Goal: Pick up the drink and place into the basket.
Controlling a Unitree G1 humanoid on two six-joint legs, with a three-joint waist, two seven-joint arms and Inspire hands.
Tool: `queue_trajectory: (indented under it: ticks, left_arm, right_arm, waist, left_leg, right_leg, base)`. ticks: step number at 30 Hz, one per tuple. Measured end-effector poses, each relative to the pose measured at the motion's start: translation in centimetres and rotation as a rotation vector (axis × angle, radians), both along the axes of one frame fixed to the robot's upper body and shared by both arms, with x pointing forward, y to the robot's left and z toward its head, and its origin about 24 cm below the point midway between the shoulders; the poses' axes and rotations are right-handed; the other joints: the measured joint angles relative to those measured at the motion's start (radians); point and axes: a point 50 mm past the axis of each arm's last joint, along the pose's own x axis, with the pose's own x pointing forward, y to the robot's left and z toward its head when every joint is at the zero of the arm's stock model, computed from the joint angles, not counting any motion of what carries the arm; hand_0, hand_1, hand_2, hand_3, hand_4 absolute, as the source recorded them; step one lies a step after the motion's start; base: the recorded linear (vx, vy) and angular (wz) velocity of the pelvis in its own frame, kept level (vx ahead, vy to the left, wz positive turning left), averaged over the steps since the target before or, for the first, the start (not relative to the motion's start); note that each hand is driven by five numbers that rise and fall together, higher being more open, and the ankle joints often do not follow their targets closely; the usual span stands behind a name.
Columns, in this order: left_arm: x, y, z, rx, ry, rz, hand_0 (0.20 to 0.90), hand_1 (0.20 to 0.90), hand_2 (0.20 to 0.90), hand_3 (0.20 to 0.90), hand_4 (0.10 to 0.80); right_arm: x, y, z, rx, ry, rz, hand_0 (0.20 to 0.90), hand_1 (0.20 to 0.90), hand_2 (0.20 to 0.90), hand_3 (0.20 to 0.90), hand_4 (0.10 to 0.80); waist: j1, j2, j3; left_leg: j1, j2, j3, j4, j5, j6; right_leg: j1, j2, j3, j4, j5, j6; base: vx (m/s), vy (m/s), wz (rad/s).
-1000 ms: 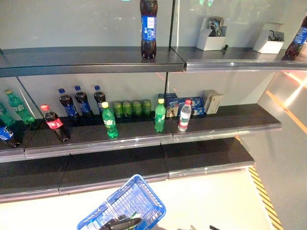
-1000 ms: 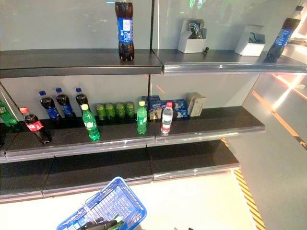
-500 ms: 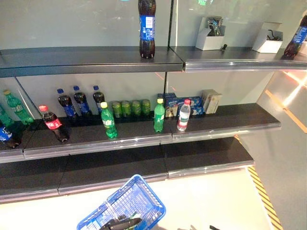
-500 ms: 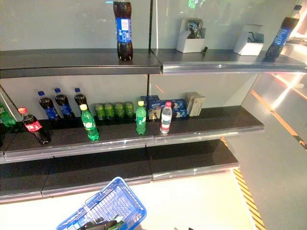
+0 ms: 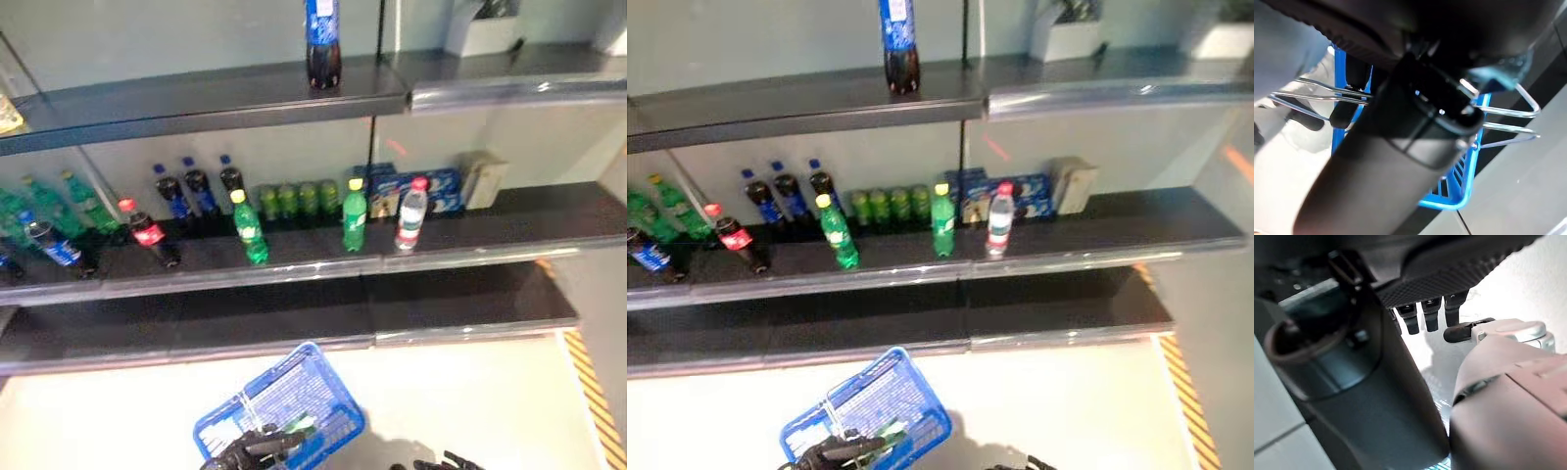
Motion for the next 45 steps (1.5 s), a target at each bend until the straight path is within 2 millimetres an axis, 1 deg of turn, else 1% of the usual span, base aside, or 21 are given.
queue_trajectory:
  ticks: [1, 2, 3, 5, 8, 15, 18, 21, 24, 25, 28, 29, 30, 31, 33, 36, 39, 41, 42, 44, 45]
  left_arm:
    - [-0.1, -0.3, 0.0, -0.014, 0.0, -0.007, 0.3, 0.3, 0.3, 0.2, 0.1]
    - [-0.3, -0.6, -0.1, -0.028, 0.003, -0.014, 0.3, 0.3, 0.3, 0.2, 0.1]
    - [-0.4, -0.9, -0.2, -0.035, 0.004, -0.016, 0.3, 0.3, 0.3, 0.2, 0.1]
    - [-0.2, -0.9, -0.1, -0.034, -0.004, -0.02, 0.3, 0.3, 0.3, 0.2, 0.1]
    - [0.2, 0.5, 0.2, -0.018, -0.025, 0.026, 0.3, 0.3, 0.3, 0.2, 0.1]
    - [-0.1, 3.8, 0.7, 0.038, -0.034, 0.12, 0.3, 0.3, 0.3, 0.2, 0.1]
    - [0.1, 4.3, 0.9, 0.054, -0.047, 0.124, 0.3, 0.3, 0.3, 0.2, 0.1]
    - [1.4, 4.5, 1.4, 0.062, -0.085, 0.113, 0.3, 0.3, 0.3, 0.2, 0.1]
    - [2.8, 4.6, 1.8, 0.067, -0.122, 0.104, 0.3, 0.3, 0.3, 0.2, 0.1]
    - [3.6, 4.3, 2.0, 0.065, -0.13, 0.099, 0.3, 0.3, 0.3, 0.2, 0.1]
    - [3.7, 4.0, 1.9, 0.068, -0.113, 0.09, 0.3, 0.3, 0.3, 0.2, 0.1]
    - [3.3, 4.1, 1.8, 0.076, -0.099, 0.083, 0.3, 0.3, 0.3, 0.2, 0.1]
    - [3.2, 4.2, 1.7, 0.082, -0.092, 0.074, 0.3, 0.3, 0.3, 0.2, 0.1]
    - [3.2, 4.4, 1.8, 0.087, -0.091, 0.072, 0.3, 0.3, 0.3, 0.2, 0.1]
    - [2.8, 4.3, 1.6, 0.08, -0.078, 0.084, 0.3, 0.3, 0.3, 0.2, 0.1]
    - [2.1, 3.9, 1.3, 0.058, -0.057, 0.099, 0.3, 0.3, 0.3, 0.2, 0.1]
    - [1.4, 3.4, 0.9, 0.043, -0.036, 0.112, 0.3, 0.3, 0.3, 0.2, 0.1]
    - [0.4, 3.8, 0.7, 0.05, -0.018, 0.131, 0.3, 0.3, 0.3, 0.2, 0.1]
    - [-0.6, 4.2, 0.6, 0.058, 0.005, 0.144, 0.3, 0.3, 0.3, 0.2, 0.1]
    - [-2.0, 4.2, 0.2, 0.056, 0.035, 0.158, 0.3, 0.3, 0.3, 0.2, 0.1]
    - [-2.4, 4.2, 0.2, 0.056, 0.041, 0.158, 0.3, 0.3, 0.3, 0.2, 0.1]
  right_arm:
    - [-0.1, -0.3, 0.1, -0.009, 0.003, 0.0, 0.9, 0.9, 0.9, 0.9, 0.8]
    - [-0.2, -0.7, 0.2, -0.018, 0.003, -0.007, 0.9, 0.9, 0.9, 0.9, 0.8]
    - [-0.2, -1.0, 0.3, -0.027, 0.001, -0.018, 0.9, 0.9, 0.9, 0.9, 0.8]
    - [-0.4, -1.0, 0.3, -0.031, 0.003, -0.035, 0.9, 0.9, 0.9, 0.9, 0.8]
    - [-0.1, -0.3, 0.1, -0.011, -0.003, -0.029, 0.9, 0.9, 0.9, 0.9, 0.8]
    - [0.4, 2.1, -0.6, 0.057, -0.025, -0.017, 0.9, 0.9, 0.9, 0.9, 0.8]
    - [0.9, 2.9, -0.7, 0.071, -0.031, 0.021, 0.9, 0.9, 0.9, 0.9, 0.8]
    - [0.8, 3.5, -0.8, 0.085, -0.024, 0.023, 0.9, 0.9, 0.9, 0.9, 0.8]
    - [1.2, 3.9, -0.9, 0.092, -0.031, 0.018, 0.9, 0.9, 0.9, 0.9, 0.8]
    - [1.8, 3.8, -0.7, 0.091, -0.053, 0.013, 0.9, 0.9, 0.9, 0.9, 0.8]
    - [2.3, 3.8, -0.6, 0.095, -0.076, 0.003, 0.9, 0.9, 0.9, 0.9, 0.8]
    - [2.2, 3.9, -0.6, 0.1, -0.076, -0.001, 0.9, 0.9, 0.9, 0.9, 0.8]
    - [1.8, 4.0, -0.7, 0.107, -0.073, -0.011, 0.9, 0.9, 0.9, 0.9, 0.8]
    - [1.8, 4.1, -0.7, 0.109, -0.076, -0.018, 0.9, 0.9, 0.9, 0.9, 0.8]
    - [2.0, 4.1, -0.7, 0.108, -0.085, -0.017, 0.9, 0.9, 0.9, 0.9, 0.8]
    - [2.3, 4.1, -0.6, 0.111, -0.098, -0.012, 0.9, 0.9, 0.9, 0.9, 0.8]
    - [2.2, 4.1, -0.7, 0.112, -0.094, -0.013, 0.9, 0.9, 0.9, 0.9, 0.8]
    - [1.4, 4.2, -0.9, 0.114, -0.07, -0.02, 0.9, 0.9, 0.9, 0.9, 0.8]
    - [0.5, 4.1, -1.0, 0.113, -0.042, -0.03, 0.9, 0.9, 0.9, 0.9, 0.8]
    - [-0.7, 3.8, -1.2, 0.103, -0.009, -0.042, 0.9, 0.9, 0.9, 0.9, 0.8]
    - [-1.0, 3.6, -1.2, 0.099, -0.002, -0.044, 0.9, 0.9, 0.9, 0.9, 0.8]
  waist:
    - [-0.003, 0.003, 0.001]
    - [-0.008, 0.011, 0.003]
    - [-0.009, 0.015, 0.002]
    - [-0.011, -0.01, 0.001]
    - [-0.003, -0.057, 0.016]
    - [0.03, -0.142, 0.005]
    - [0.058, -0.161, 0.004]
    - [0.098, -0.191, 0.017]
    - [0.098, -0.225, 0.033]
    - [0.092, -0.221, 0.06]
    - [0.071, -0.17, 0.085]
    - [0.067, -0.161, 0.082]
    - [0.066, -0.156, 0.077]
    - [0.065, -0.153, 0.078]
    - [0.062, -0.153, 0.078]
    - [0.027, -0.14, 0.078]
    - [0.013, -0.145, 0.067]
    - [0.013, -0.176, 0.045]
    - [0.014, -0.194, 0.028]
    - [0.016, -0.175, -0.009]
    - [0.021, -0.165, -0.023]
  left_leg:
    - [0.005, -0.003, 0.001, 0.016, 0.002, 0.003]
    - [0.007, -0.001, -0.001, 0.036, 0.017, -0.019]
    - [0.004, -0.006, -0.015, 0.035, 0.033, -0.069]
    - [0.014, -0.05, -0.04, -0.003, 0.039, -0.053]
    - [0.016, -0.074, -0.046, -0.007, 0.044, -0.043]
    - [0.014, -0.076, -0.062, -0.008, 0.029, -0.038]
    - [-0.001, -0.077, -0.065, -0.008, 0.027, -0.044]
    - [-0.029, -0.082, -0.085, 0.0, 0.036, -0.042]
    - [-0.069, -0.1, -0.102, 0.051, 0.02, -0.028]
    - [-0.087, -0.106, -0.1, 0.106, -0.009, -0.003]
    - [-0.036, -0.087, -0.115, 0.06, -0.004, 0.03]
    - [-0.012, -0.089, -0.128, 0.029, 0.006, 0.041]
    - [-0.005, -0.093, -0.146, 0.004, 0.015, 0.054]
    - [-0.007, -0.099, -0.164, -0.009, 0.023, 0.066]
    - [-0.007, -0.119, -0.179, -0.009, 0.02, 0.083]
    - [0.011, -0.132, -0.217, -0.009, 0.008, 0.092]
    - [0.033, -0.146, -0.245, -0.009, -0.012, 0.082]
    - [0.061, -0.177, -0.265, -0.009, -0.033, 0.065]
    - [0.078, -0.194, -0.276, -0.009, -0.049, 0.053]
    - [0.089, -0.174, -0.28, -0.008, -0.071, 0.023]
    - [0.093, -0.164, -0.278, -0.006, -0.074, 0.015]
  right_leg:
    - [0.013, -0.008, -0.016, 0.001, -0.005, 0.008]
    - [0.029, -0.009, -0.031, 0.001, -0.011, 0.018]
    - [0.037, -0.012, -0.035, 0.006, -0.022, 0.026]
    - [0.044, -0.04, -0.006, 0.023, -0.045, 0.052]
    - [0.046, -0.064, -0.011, 0.031, -0.043, 0.07]
    - [0.052, -0.066, -0.009, 0.033, -0.043, 0.07]
    - [0.042, -0.066, -0.008, 0.033, -0.049, 0.061]
    - [0.029, -0.073, -0.023, 0.029, -0.056, 0.053]
    - [0.029, -0.094, -0.051, 0.046, -0.052, 0.061]
    - [0.015, -0.103, -0.04, 0.12, -0.05, 0.063]
    - [-0.073, -0.115, 0.038, 0.345, 0.017, 0.016]
    - [-0.103, -0.107, 0.081, 0.371, 0.002, 0.04]
    - [-0.116, -0.084, 0.122, 0.349, -0.03, 0.082]
    - [-0.132, -0.062, 0.133, 0.313, -0.047, 0.101]
    - [-0.147, -0.031, 0.126, 0.234, -0.052, 0.108]
    - [-0.15, 0.055, 0.155, 0.093, -0.026, 0.082]
    - [-0.185, 0.099, 0.179, 0.03, 0.009, 0.046]
    - [-0.189, 0.096, 0.184, 0.007, 0.029, 0.047]
    - [-0.182, 0.085, 0.192, 0.016, 0.08, -0.004]
    - [-0.173, 0.108, 0.183, 0.025, 0.076, -0.039]
    - [-0.165, 0.122, 0.18, 0.022, 0.076, -0.043]
  base:
    - [0.069, 0.354, 0.51]
    - [0.079, 0.368, 0.54]
    - [0.095, 0.425, 0.62]
    - [0.084, 0.365, 0.52]
    - [0.089, 0.214, 0.16]
    - [0.072, 0.13, 0.04]
    - [-0.015, 0.203, 0.03]
    - [0.039, 0.291, 0.25]
    - [0.057, 0.35, 0.35]
    - [0.056, 0.404, 0.43]
    - [0.058, 0.265, 0.25]
    - [0.1, 0.229, 0.17]
    - [0.105, 0.178, 0.3]
    - [0.108, 0.129, 0.33]
    - [0.128, 0.08, 0.29]
    - [0.164, 0.031, 0.45]
    - [0.182, 0.011, 0.31]
    - [0.284, -0.027, 0.35]
    - [0.233, -0.043, 0.32]
    - [0.287, -0.071, 0.18]
    - [0.349, -0.112, 0.05]
